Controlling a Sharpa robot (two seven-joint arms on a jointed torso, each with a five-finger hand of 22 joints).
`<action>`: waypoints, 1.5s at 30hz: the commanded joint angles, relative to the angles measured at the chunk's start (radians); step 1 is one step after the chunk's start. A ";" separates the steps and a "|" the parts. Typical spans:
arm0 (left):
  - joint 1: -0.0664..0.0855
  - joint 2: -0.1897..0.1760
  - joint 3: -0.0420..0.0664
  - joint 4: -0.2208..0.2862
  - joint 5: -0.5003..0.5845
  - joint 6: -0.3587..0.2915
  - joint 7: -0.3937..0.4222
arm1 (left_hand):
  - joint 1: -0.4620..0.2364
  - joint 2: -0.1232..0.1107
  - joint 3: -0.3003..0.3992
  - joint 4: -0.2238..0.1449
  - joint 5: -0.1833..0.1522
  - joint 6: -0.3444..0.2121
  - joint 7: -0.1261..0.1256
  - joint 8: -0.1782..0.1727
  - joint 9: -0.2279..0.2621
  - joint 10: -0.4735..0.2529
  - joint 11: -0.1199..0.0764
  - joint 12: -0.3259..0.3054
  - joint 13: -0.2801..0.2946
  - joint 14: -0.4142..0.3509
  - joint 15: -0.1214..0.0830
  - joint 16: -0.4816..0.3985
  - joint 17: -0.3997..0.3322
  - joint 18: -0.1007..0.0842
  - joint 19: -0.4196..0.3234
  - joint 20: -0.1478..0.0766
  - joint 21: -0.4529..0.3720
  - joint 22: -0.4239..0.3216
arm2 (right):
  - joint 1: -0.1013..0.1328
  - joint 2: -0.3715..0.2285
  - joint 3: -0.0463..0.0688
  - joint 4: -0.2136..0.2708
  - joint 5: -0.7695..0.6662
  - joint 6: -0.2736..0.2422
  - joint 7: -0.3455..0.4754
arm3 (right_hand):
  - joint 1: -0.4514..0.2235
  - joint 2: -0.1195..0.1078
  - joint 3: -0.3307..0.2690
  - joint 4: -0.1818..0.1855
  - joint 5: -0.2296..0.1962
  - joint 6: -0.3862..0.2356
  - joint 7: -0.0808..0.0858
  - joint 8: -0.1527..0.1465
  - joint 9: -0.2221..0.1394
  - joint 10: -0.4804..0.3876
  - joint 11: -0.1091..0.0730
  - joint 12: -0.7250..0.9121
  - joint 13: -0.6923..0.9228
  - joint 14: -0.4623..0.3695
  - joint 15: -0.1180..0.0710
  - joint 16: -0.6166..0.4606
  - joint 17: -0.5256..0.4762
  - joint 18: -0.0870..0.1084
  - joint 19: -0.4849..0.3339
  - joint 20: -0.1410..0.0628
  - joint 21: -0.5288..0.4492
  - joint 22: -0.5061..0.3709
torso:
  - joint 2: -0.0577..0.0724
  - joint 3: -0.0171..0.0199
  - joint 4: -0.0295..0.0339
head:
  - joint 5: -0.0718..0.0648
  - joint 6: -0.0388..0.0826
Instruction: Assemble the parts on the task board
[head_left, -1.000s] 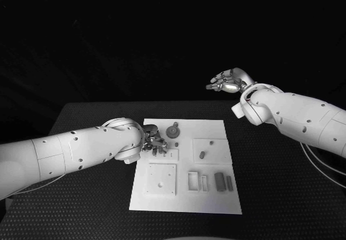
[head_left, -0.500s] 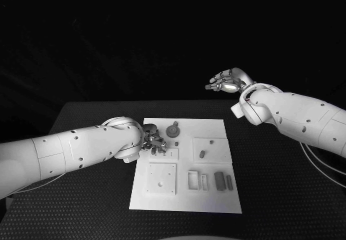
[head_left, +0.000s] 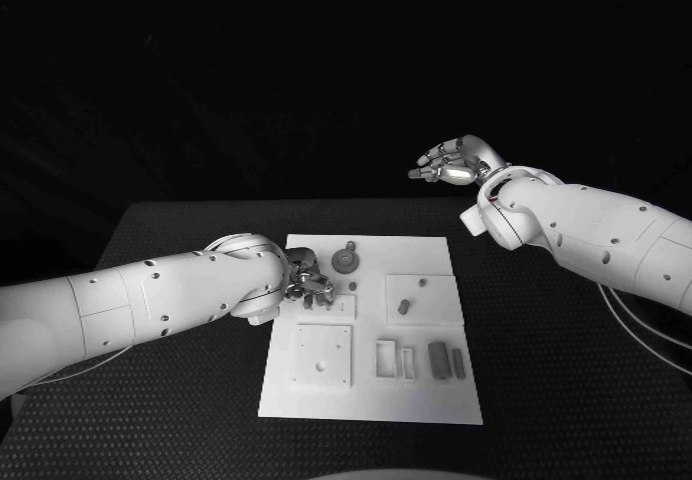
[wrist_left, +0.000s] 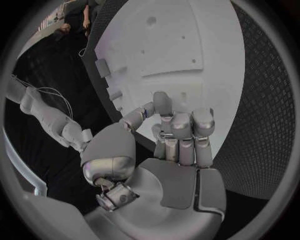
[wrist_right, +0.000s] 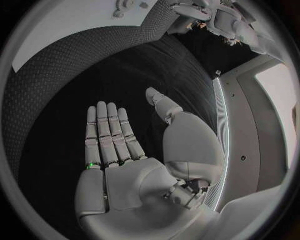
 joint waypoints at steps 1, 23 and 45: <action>-0.001 0.003 0.001 0.002 -0.014 0.029 0.005 | 0.022 0.028 0.000 -0.002 0.005 0.062 -0.053 0.003 -0.001 -0.012 -0.018 0.006 0.002 0.024 -0.033 0.007 0.002 0.093 0.057 -0.099 0.005 0.021 | -0.001 0.001 0.000 0.000 -0.001 0.012 0.012 | 0.000 0.013 -0.007 0.001 0.007 -0.005 0.004 0.006 -0.001 0.010 0.000 -0.006 -0.002 -0.002 0.008 -0.007 -0.002 0.000 -0.004 0.005 -0.004 -0.001 | 0.000 -0.0001 0.0011 | -0.001 -0.004; -0.008 0.010 0.001 -0.015 -0.021 0.033 0.010 | 0.016 0.025 0.002 -0.002 0.007 0.066 -0.054 0.002 -0.007 -0.014 -0.019 0.015 0.005 0.023 -0.034 0.017 0.005 0.093 0.046 -0.096 0.014 0.021 | -0.003 0.004 0.000 -0.002 0.000 0.019 0.016 | -0.002 0.020 -0.016 -0.001 0.010 -0.002 -0.008 0.009 -0.006 0.009 -0.007 -0.013 -0.025 -0.016 0.010 -0.017 -0.014 -0.001 -0.014 0.009 -0.020 -0.002 | 0.000 0.0009 0.0000 | -0.002 -0.003; -0.013 0.016 0.001 -0.019 -0.024 0.050 0.010 | 0.013 0.025 0.003 -0.001 0.001 0.071 -0.055 0.004 -0.010 -0.014 -0.019 0.023 0.008 0.023 -0.034 0.024 0.006 0.090 0.035 -0.092 0.017 0.020 | -0.005 0.005 -0.001 0.003 0.001 0.020 0.015 | -0.002 0.019 -0.018 -0.001 0.011 -0.004 -0.007 0.009 -0.009 0.009 -0.006 -0.016 -0.035 -0.020 0.014 -0.021 -0.020 -0.001 -0.018 0.010 -0.027 -0.001 | 0.000 0.0000 0.0006 | -0.003 -0.007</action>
